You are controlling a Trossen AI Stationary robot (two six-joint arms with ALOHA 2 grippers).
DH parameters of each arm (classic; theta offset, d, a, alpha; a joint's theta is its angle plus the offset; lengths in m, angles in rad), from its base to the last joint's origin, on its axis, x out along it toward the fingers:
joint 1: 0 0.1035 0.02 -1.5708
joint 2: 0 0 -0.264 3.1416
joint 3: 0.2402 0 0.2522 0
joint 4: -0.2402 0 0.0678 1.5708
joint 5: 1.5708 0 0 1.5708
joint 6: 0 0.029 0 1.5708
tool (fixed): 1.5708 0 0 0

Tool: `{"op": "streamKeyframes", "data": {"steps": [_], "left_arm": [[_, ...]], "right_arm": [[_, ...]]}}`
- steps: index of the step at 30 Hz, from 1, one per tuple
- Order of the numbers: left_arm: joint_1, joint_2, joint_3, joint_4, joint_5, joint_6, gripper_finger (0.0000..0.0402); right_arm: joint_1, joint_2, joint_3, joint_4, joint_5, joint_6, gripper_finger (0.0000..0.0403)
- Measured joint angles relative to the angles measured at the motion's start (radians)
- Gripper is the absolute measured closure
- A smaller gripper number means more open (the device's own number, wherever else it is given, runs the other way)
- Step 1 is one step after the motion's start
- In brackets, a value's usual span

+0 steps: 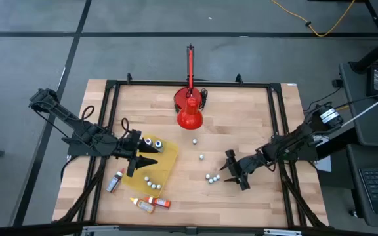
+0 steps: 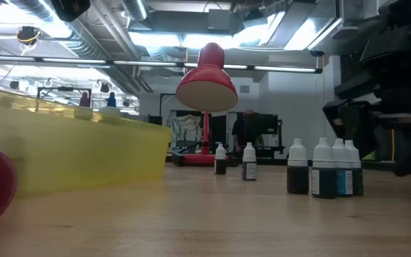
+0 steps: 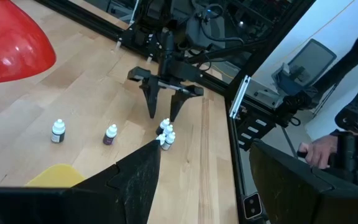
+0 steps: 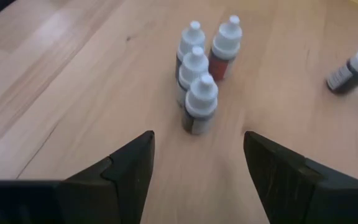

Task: Pick & Place food coloring
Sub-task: Put the small green food coloring bottle into the yellow bin

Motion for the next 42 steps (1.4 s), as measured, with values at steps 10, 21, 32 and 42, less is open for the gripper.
{"op": "streamKeyframes", "data": {"steps": [10,21,32,42], "left_arm": [[-0.009,0.000,0.000,-0.001,0.003,-0.001,0.0166],[-0.010,0.000,0.000,-0.001,0.004,0.006,0.0166],[-0.010,0.000,0.000,-0.001,0.003,0.006,0.0166],[-0.010,0.000,0.000,-0.001,0.003,0.006,0.0166]], "right_arm": [[0.000,0.148,0.030,0.145,-0.001,-0.014,0.0155],[-0.001,0.202,0.053,0.157,-0.015,0.042,0.0155],[0.000,0.202,0.051,0.151,-0.019,0.069,0.0249],[0.000,0.203,0.059,0.158,-0.015,0.084,0.0323]]}}
